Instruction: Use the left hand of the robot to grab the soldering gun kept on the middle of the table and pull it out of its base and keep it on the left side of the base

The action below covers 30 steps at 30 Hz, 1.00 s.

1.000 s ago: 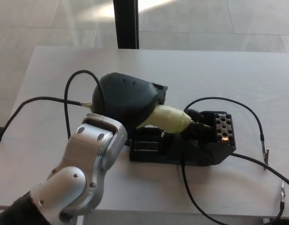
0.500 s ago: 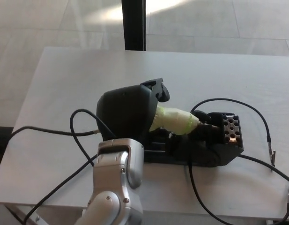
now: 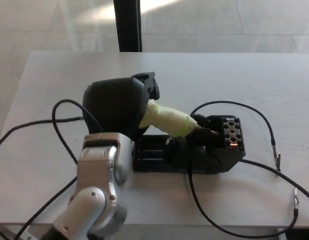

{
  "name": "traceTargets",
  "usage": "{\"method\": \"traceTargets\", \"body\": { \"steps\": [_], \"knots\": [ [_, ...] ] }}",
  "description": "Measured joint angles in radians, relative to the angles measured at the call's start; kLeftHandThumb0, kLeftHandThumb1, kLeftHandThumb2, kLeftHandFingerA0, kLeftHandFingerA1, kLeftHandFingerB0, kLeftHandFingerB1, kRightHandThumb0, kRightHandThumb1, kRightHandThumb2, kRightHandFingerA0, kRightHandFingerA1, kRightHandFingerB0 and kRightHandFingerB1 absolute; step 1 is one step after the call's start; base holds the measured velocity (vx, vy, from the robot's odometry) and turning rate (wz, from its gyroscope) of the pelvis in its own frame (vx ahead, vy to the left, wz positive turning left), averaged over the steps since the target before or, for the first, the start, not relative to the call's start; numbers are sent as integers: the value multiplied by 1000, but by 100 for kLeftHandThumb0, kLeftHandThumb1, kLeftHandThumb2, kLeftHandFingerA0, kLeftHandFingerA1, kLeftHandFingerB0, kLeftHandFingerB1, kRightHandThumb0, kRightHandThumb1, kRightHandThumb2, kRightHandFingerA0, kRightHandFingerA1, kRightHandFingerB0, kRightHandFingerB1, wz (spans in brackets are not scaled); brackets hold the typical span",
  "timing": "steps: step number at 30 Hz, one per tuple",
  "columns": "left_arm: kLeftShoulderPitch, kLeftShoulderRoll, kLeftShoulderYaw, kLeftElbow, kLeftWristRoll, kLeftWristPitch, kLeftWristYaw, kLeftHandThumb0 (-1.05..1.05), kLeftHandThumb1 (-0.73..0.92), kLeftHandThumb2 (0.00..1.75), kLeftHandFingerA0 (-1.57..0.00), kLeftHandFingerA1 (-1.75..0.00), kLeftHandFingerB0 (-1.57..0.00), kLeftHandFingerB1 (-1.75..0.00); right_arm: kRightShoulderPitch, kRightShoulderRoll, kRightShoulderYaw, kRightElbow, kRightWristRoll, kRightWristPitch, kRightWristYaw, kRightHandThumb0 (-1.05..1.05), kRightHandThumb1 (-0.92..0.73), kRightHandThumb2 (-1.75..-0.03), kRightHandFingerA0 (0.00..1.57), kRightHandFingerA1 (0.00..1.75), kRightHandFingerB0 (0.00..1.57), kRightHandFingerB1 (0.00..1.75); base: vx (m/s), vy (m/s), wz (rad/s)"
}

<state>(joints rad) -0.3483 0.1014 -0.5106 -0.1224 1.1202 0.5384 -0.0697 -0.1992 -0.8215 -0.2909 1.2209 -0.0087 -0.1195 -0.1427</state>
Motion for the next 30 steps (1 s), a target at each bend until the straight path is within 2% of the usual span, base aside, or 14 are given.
{"method": "traceTargets", "body": {
  "steps": [1,5,6,12,17,18,21,22,23,24,25,27,28,30],
  "knots": [
    [-19,47,4,3,0,-10,-9,-19,63,90,-94,-162,-84,-97,1,0,1,0,-2,0,-4,-105,-92,-125,157,134,157,116,0,0,0],
    [-75,185,12,11,-1,-44,-39,-24,62,87,-97,-170,-87,-100,0,0,4,0,-4,0,-13,-105,-92,-125,157,132,157,117,0,0,2],
    [-90,227,15,12,-2,-56,-47,-25,59,93,-101,-169,-90,-113,-1,0,4,-1,-4,0,-15,-105,-92,-127,157,136,157,119,0,0,8],
    [-151,427,38,8,-9,-124,-84,-24,52,86,-99,-154,-88,-90,-6,0,4,-4,-4,-2,-23,-105,-92,-133,157,133,157,118,0,0,0],
    [-181,557,68,-35,-36,-185,-132,-20,53,93,-101,-147,-89,-94,-7,0,4,-3,-5,-3,-37,-105,-92,-126,157,135,157,121,0,0,0],
    [-187,580,74,-45,-43,-199,-144,-21,54,93,-101,-147,-89,-94,-7,0,4,-3,-5,-4,-41,-105,-86,-140,157,131,157,119,0,0,0],
    [-196,631,91,-73,-62,-240,-177,-20,50,90,-102,-141,-88,-96,-7,0,4,-4,-6,-7,-51,-105,-92,-122,157,138,157,118,0,0,0],
    [-197,645,96,-79,-71,-254,-188,-23,55,86,-100,-147,-87,-99,-7,0,4,-3,-7,-8,-55,-105,-83,-143,157,136,157,113,0,0,0],
    [-197,655,101,-84,-80,-266,-199,-23,55,86,-100,-147,-87,-99,-7,-1,4,-3,-7,-9,-58,-105,-83,-143,157,136,157,113,0,0,0],
    [-197,662,104,-87,-87,-278,-211,-37,62,63,-101,-140,-96,-79,-7,-2,4,-3,-8,-10,-61,-105,-78,-140,157,134,157,113,0,0,0],
    [-197,664,105,-92,-92,-286,-227,-23,61,82,-94,-165,-82,-102,-7,-4,4,-3,-9,-10,-64,-105,-81,-137,157,133,157,116,0,0,0],
    [-188,653,105,-99,-106,-295,-252,-23,66,80,-94,-153,-79,-92,-7,-6,6,-3,-13,-11,-67,-105,-77,-142,157,134,157,112,0,0,0],
    [-180,638,104,-100,-112,-298,-268,-24,70,73,-90,-133,-72,-74,-7,-8,8,-3,-15,-11,-68,-105,-83,-121,157,134,157,110,0,0,0],
    [-162,599,95,-101,-116,-297,-294,-24,71,74,-85,-142,-70,-75,-7,-9,14,-3,-22,-11,-68,-105,-80,-127,157,132,157,104,0,0,0]
  ]
}}
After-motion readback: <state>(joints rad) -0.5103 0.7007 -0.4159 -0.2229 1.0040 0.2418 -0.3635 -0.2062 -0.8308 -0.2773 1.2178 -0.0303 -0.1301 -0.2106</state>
